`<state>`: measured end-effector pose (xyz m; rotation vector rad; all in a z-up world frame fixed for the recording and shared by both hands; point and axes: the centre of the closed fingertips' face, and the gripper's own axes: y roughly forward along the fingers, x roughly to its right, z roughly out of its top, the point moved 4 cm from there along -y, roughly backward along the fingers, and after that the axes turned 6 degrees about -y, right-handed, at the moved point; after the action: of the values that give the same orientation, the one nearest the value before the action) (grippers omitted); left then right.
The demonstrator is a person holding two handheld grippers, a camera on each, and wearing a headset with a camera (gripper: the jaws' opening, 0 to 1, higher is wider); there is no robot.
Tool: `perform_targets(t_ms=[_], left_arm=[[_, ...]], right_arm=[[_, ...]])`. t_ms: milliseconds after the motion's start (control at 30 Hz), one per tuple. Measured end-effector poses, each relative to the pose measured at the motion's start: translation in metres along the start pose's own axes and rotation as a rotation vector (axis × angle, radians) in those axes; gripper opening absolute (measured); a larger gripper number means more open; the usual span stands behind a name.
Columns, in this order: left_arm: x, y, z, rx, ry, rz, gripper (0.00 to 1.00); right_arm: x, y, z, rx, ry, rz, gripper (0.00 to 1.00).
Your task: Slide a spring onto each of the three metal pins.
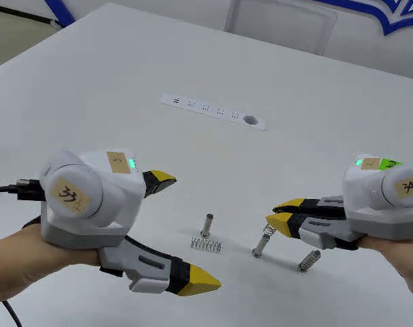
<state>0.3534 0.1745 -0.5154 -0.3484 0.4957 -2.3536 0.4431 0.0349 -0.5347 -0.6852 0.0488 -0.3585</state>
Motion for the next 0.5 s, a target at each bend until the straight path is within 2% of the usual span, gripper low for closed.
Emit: perform_targets(t_ms=[500], left_arm=[[-0.005, -0.001, -0.005, -0.009, -0.011, 0.016, 1.00]], right_arm=[[0.001, 0.012, -0.013, -0.044, 0.031, -0.004, 0.11]])
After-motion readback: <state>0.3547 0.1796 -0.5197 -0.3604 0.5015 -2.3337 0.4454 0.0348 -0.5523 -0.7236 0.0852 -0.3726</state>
